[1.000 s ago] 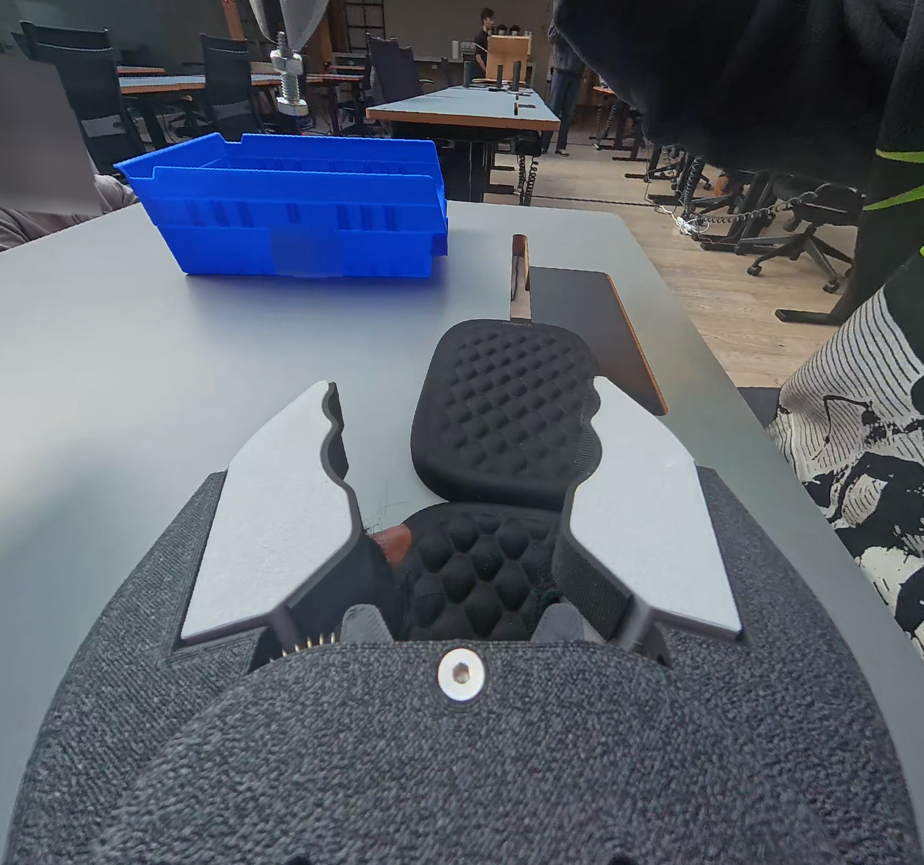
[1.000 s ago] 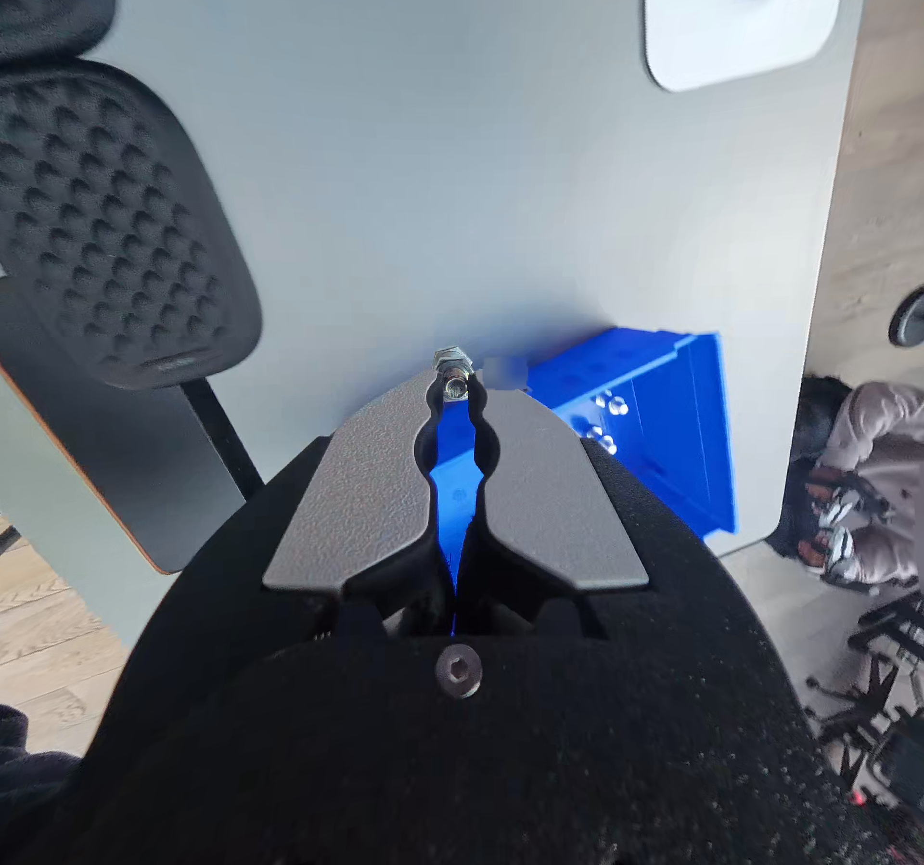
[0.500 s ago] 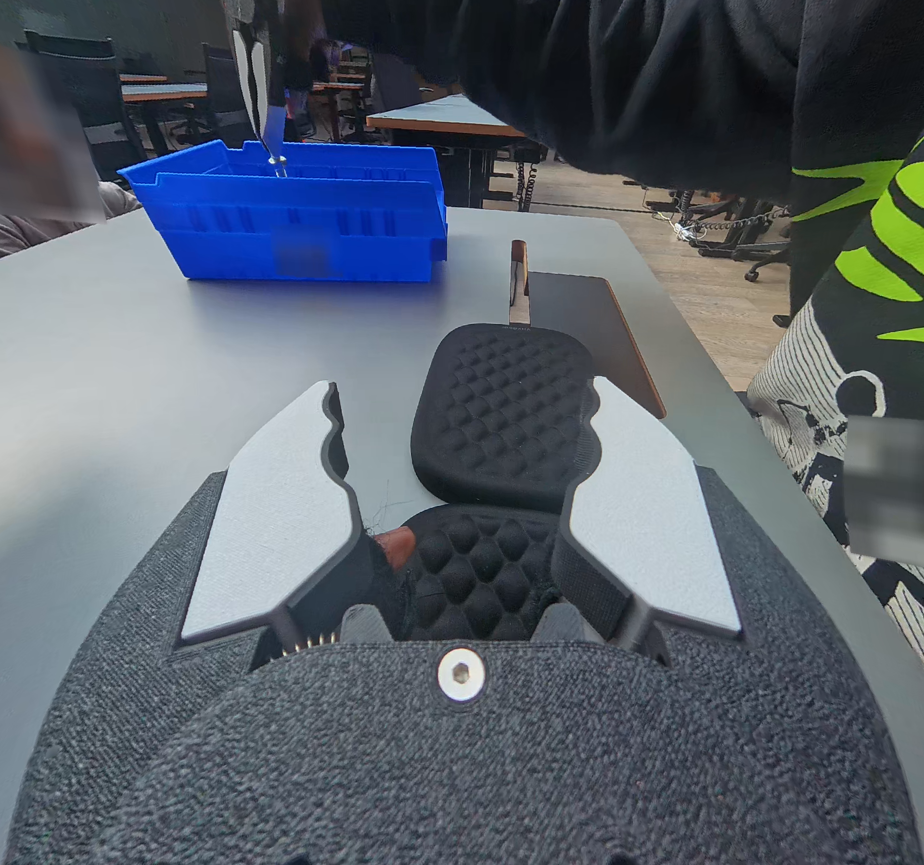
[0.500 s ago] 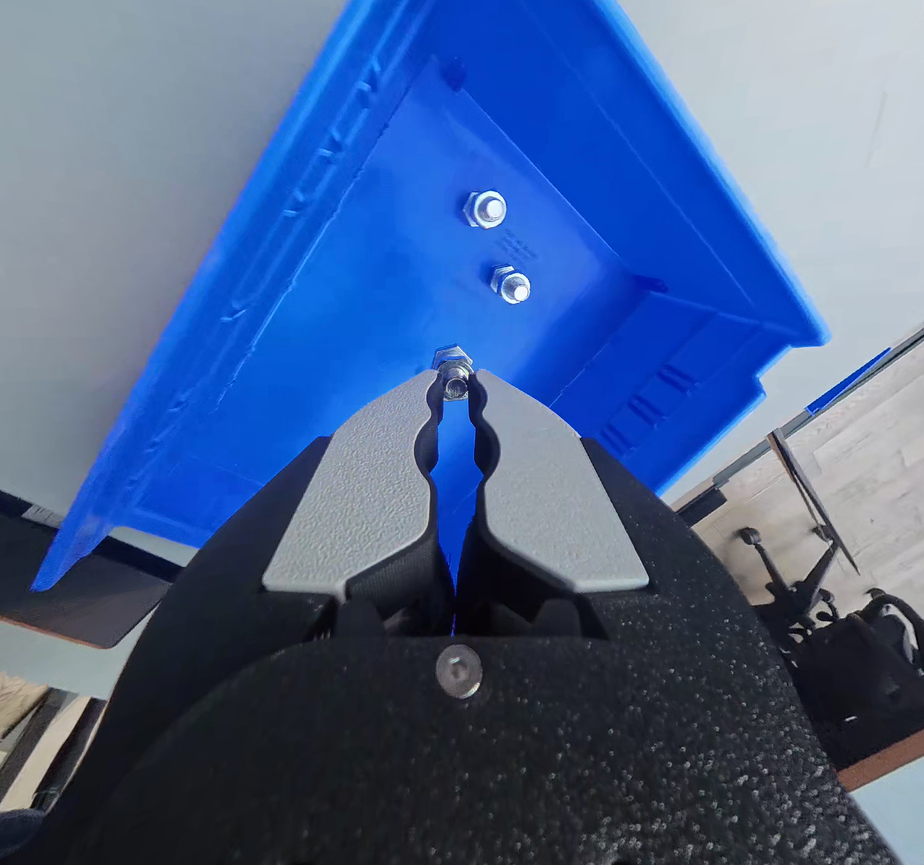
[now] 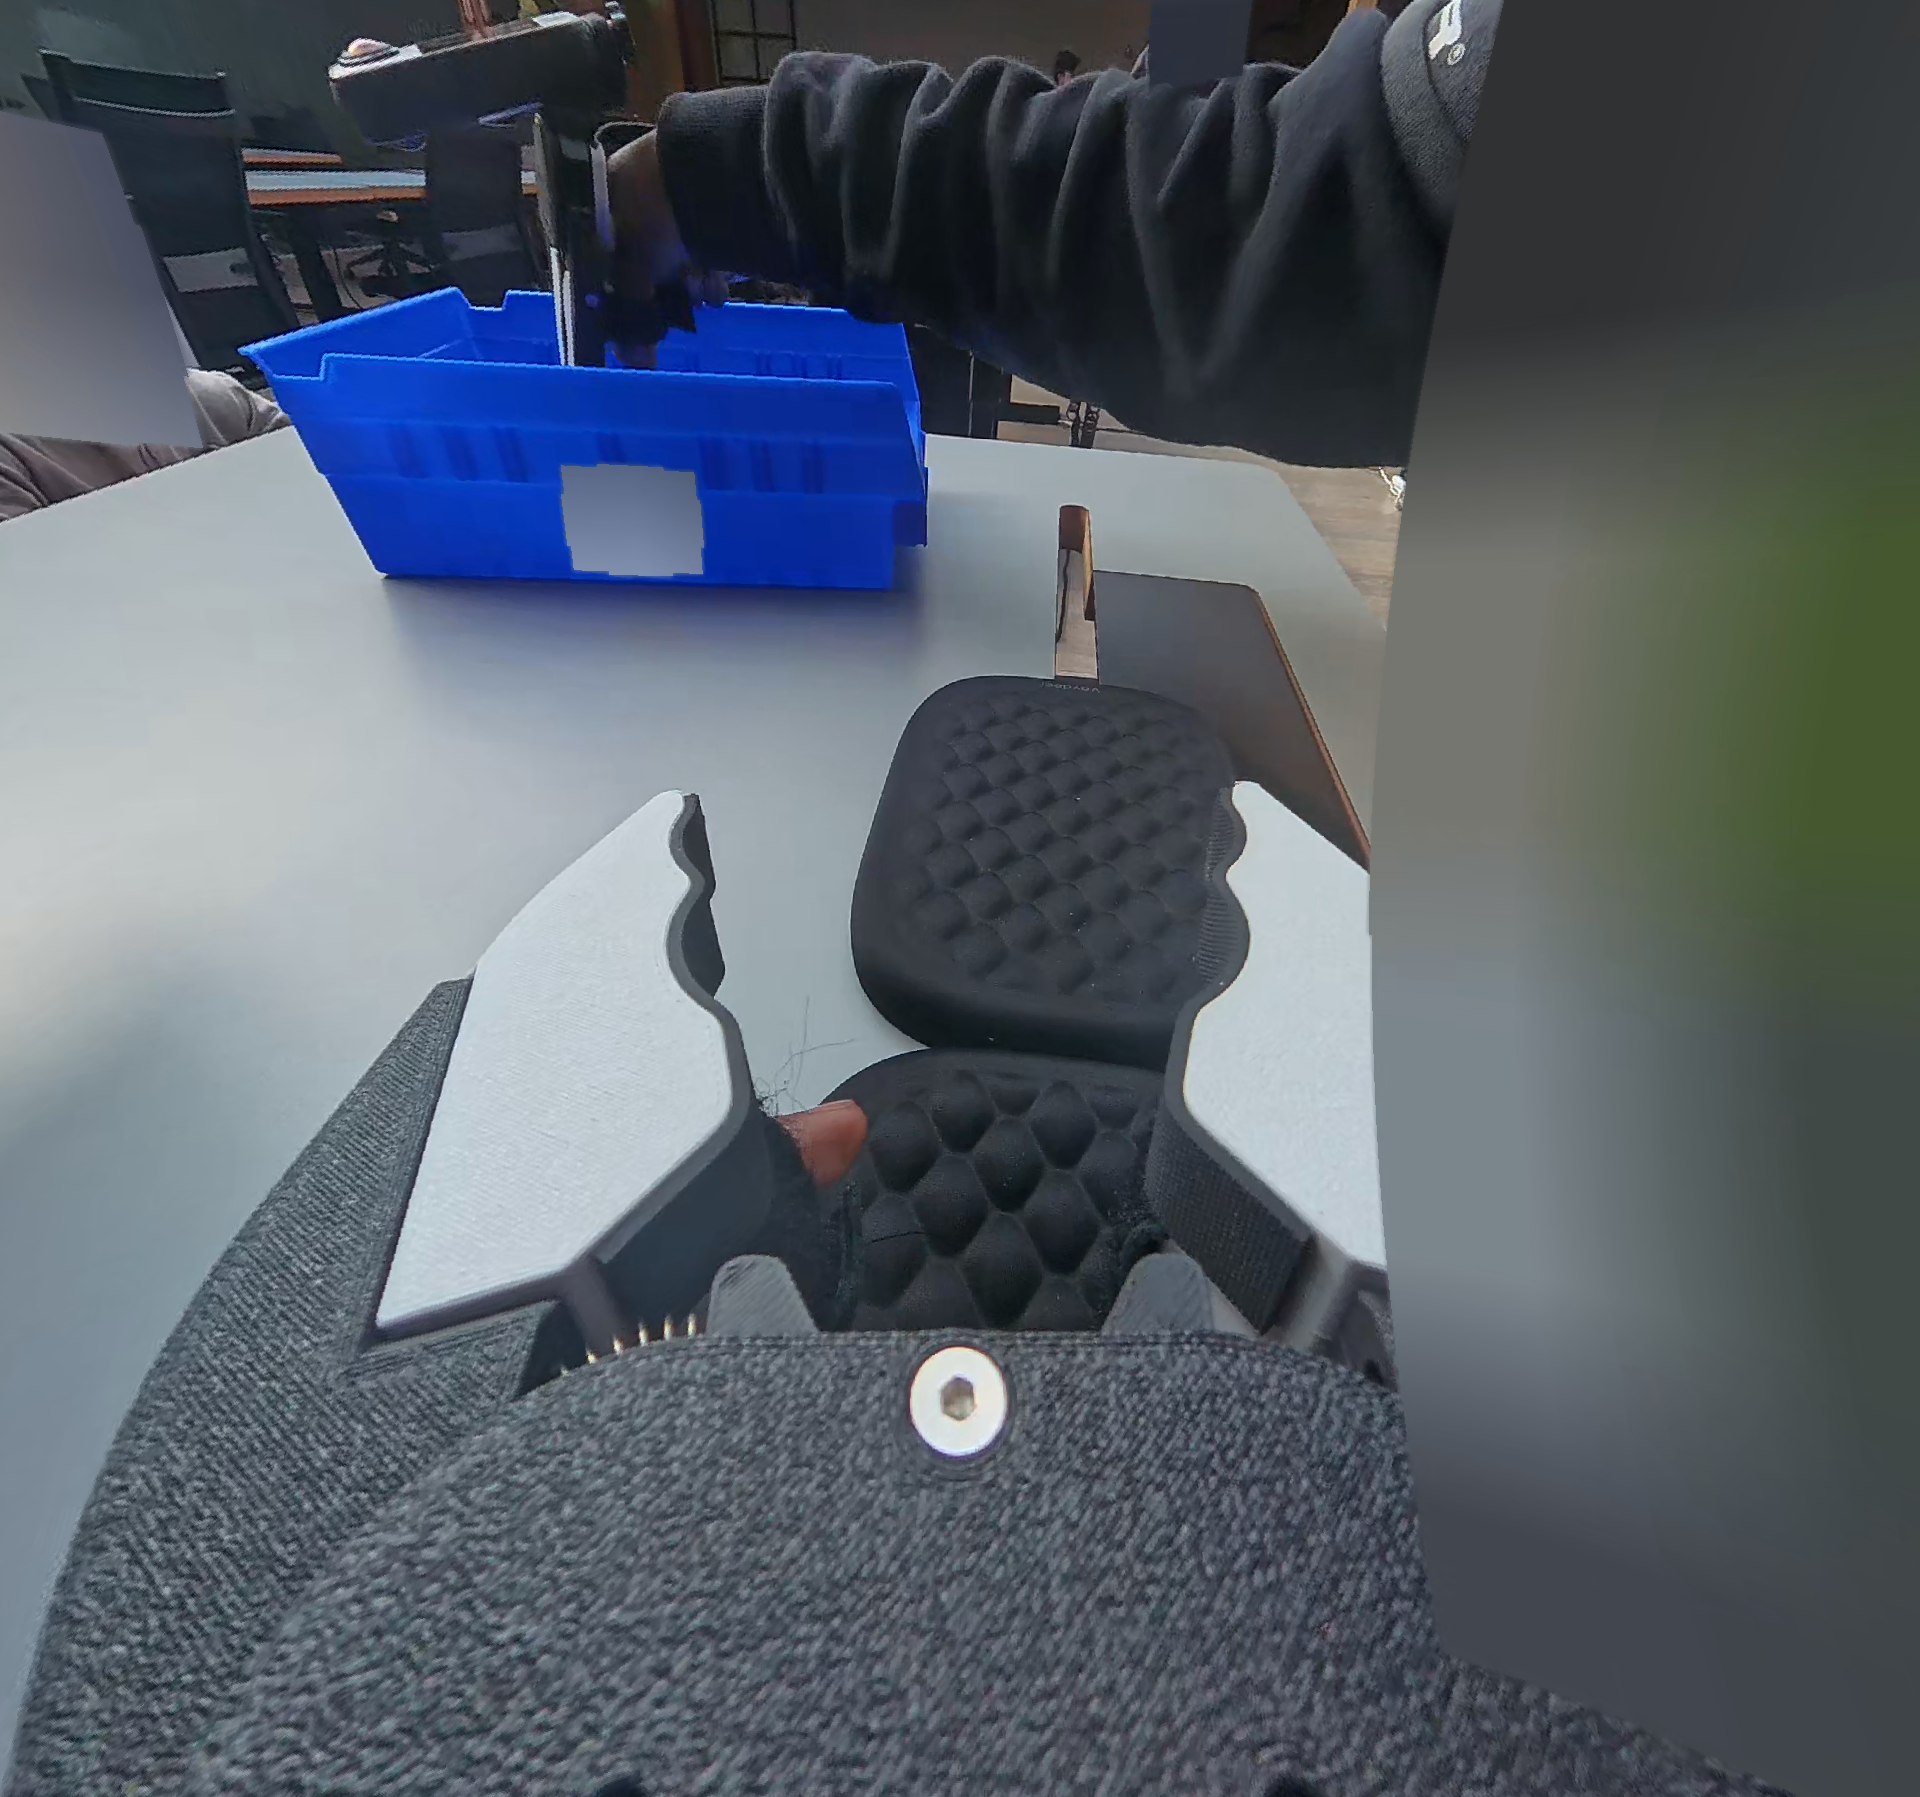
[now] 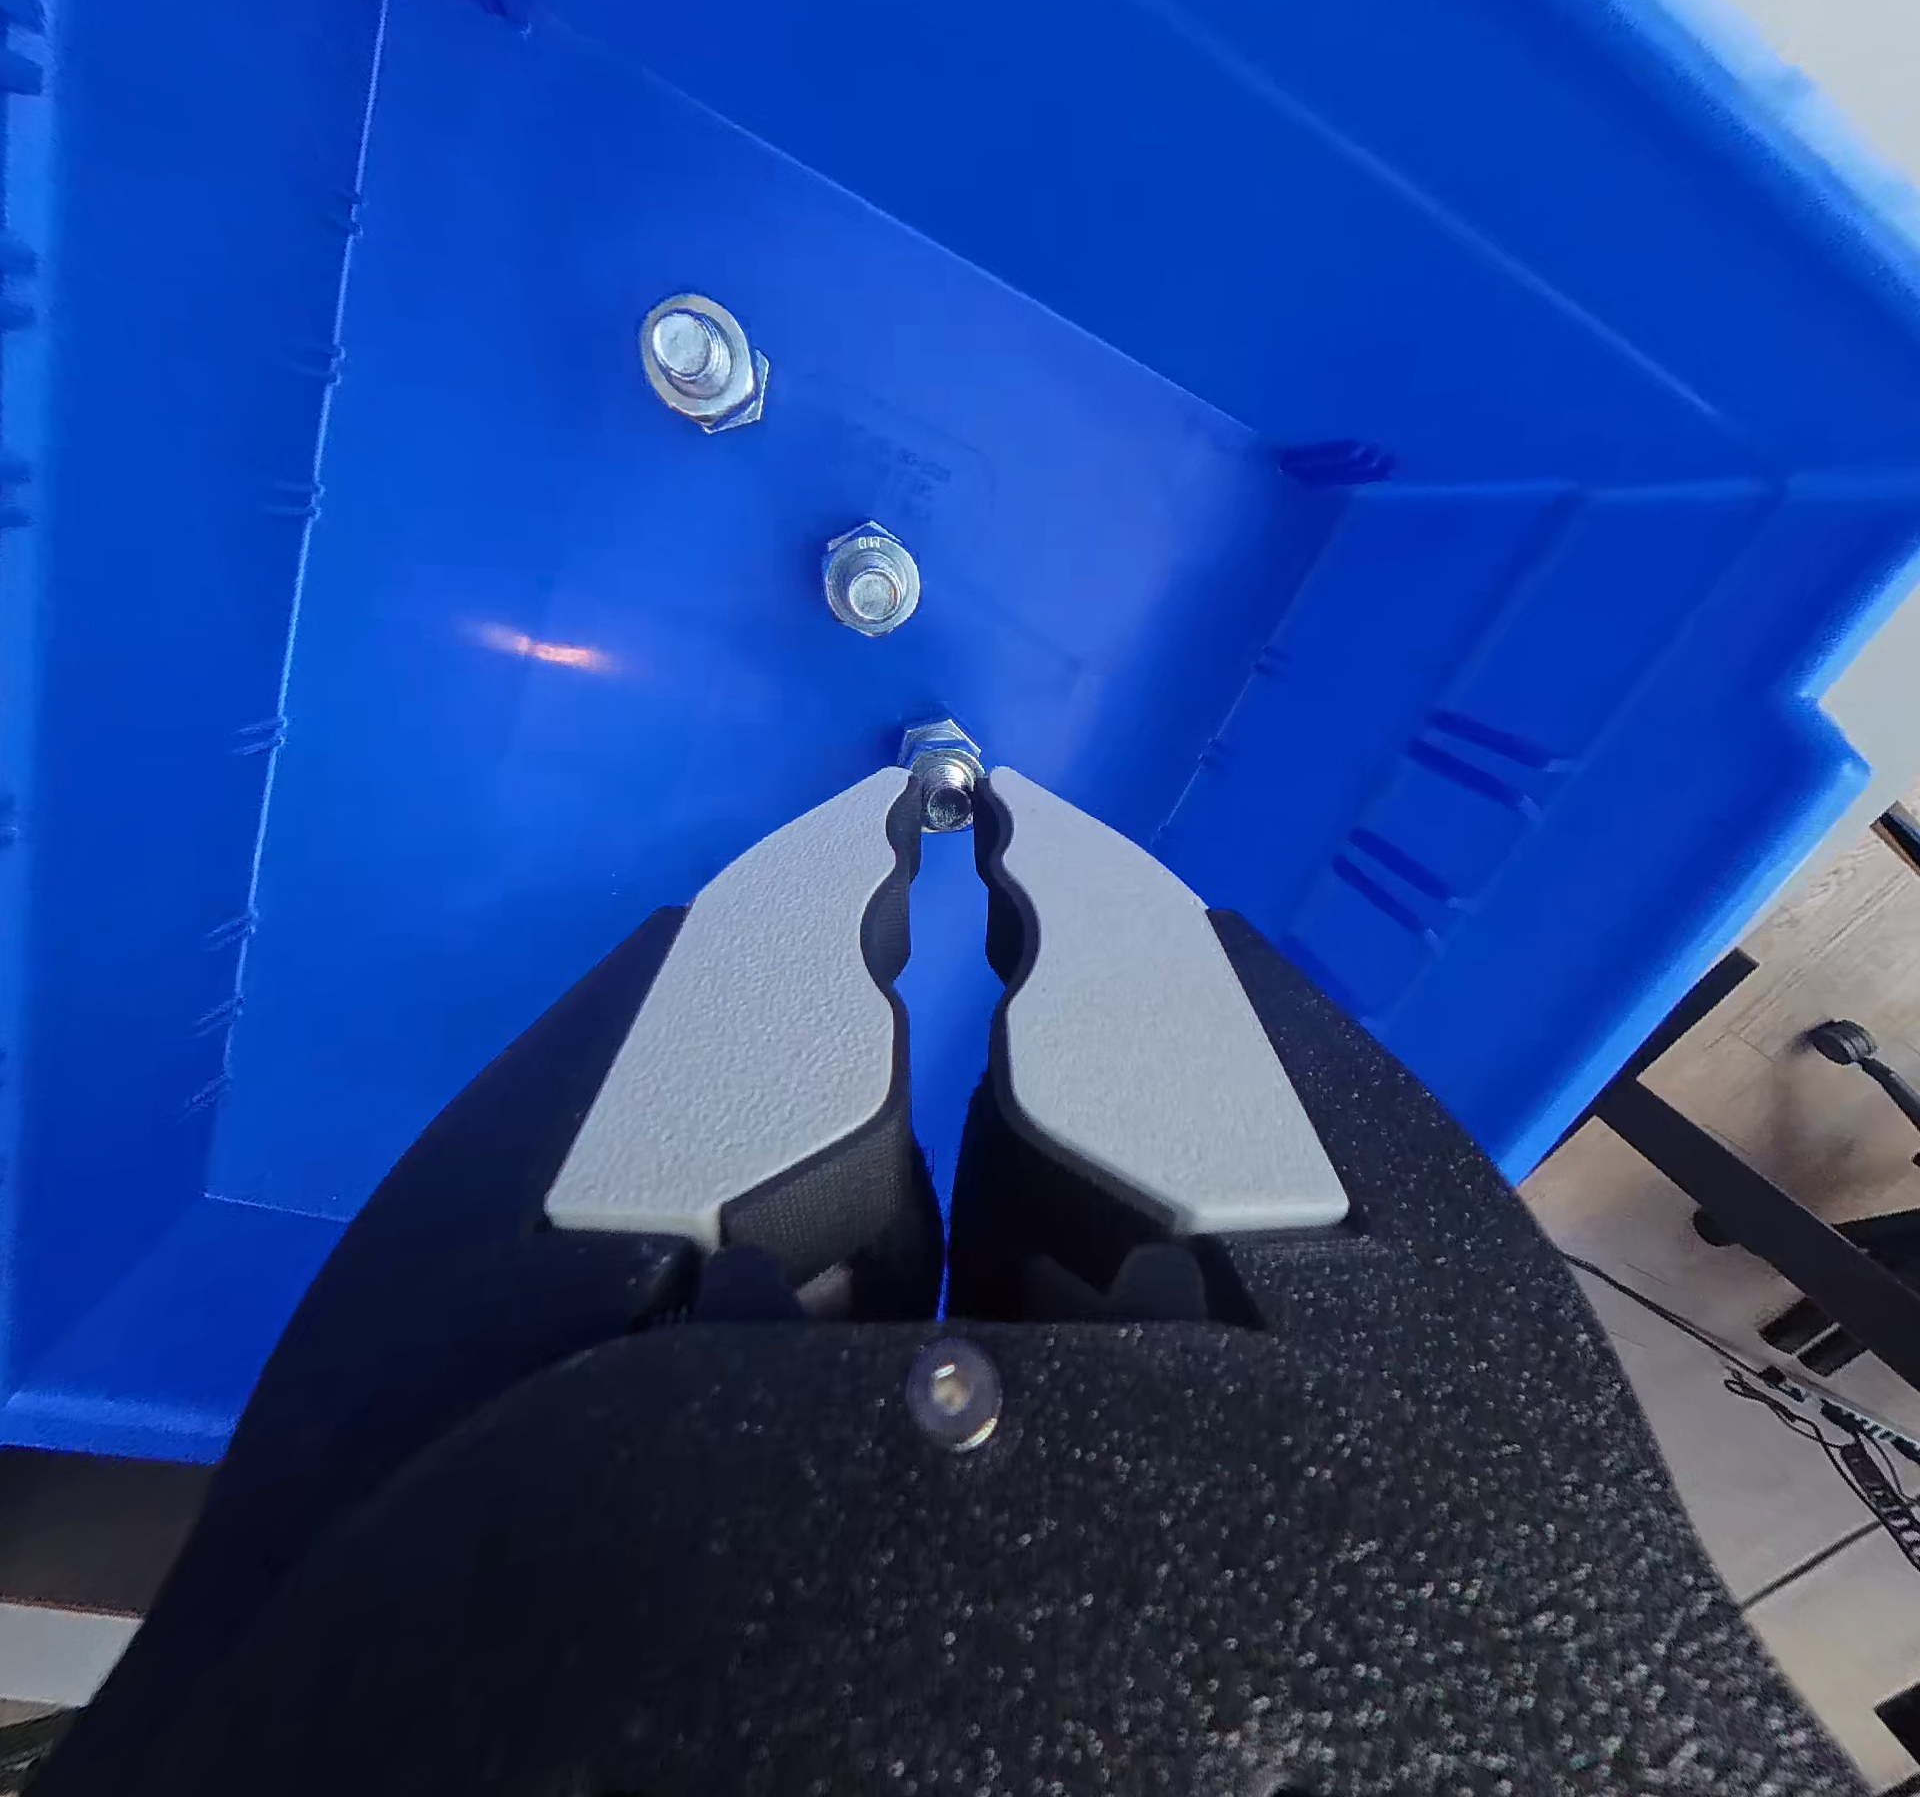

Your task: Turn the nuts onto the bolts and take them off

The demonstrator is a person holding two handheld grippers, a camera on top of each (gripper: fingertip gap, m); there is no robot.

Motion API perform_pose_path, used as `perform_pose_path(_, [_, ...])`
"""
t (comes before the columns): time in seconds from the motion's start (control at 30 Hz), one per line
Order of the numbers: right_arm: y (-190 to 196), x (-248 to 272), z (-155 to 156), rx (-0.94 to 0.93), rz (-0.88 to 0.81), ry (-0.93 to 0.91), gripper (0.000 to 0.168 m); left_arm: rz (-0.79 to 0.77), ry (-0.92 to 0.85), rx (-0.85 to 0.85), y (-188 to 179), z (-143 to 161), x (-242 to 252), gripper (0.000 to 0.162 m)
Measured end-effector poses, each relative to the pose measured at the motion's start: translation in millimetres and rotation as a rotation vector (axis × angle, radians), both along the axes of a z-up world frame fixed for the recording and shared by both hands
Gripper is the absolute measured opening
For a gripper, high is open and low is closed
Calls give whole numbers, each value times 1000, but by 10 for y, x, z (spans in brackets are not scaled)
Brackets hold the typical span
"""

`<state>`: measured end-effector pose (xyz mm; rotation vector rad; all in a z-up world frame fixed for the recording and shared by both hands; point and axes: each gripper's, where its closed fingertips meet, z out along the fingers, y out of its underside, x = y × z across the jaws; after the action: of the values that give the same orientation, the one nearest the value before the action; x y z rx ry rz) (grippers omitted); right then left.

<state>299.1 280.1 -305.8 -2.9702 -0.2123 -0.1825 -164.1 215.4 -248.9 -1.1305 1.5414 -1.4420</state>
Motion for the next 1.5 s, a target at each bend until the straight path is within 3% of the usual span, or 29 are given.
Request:
perform_pose_path(0.13, [-2, 4, -22, 6, -9, 10, 9, 0, 0, 0, 0, -1, 1, 91])
perform_pose_path(0.27, [-5, -2, 86, 29, -10, -5, 25, 1, 3, 5, -4, -7, 4, 91])
perform_pose_path(0.37, [51, -56, 349, 144, -35, -35, 40, 3, 3, 5, -1, -7, 4, 91])
perform_pose_path(0.43, [136, -225, 619, 309, -44, -23, 57, 5, 2, 5, 1, -4, 4, 91])
perform_pose_path(0.57, [204, -905, 1206, 714, 11, 99, 67, 13, 2, 1, 13, -4, 7, 88])
perform_pose_path(0.8, [-254, -2378, 1766, 1260, 113, 375, 81, 46, -13, -18, 64, 22, 6, 84])
perform_pose_path(1.03, [-651, -3162, 1547, 1524, 40, 356, 77, 64, -16, -17, 83, 29, 8, 79])
perform_pose_path(1.33, [-615, -3542, 859, 1467, 79, 285, 68, 117, -56, -37, 154, 138, -37, 76])
perform_pose_path(1.5, [-621, -3529, 846, 1467, 68, 306, 64, 232, -2, -11, 378, 425, -295, 74])
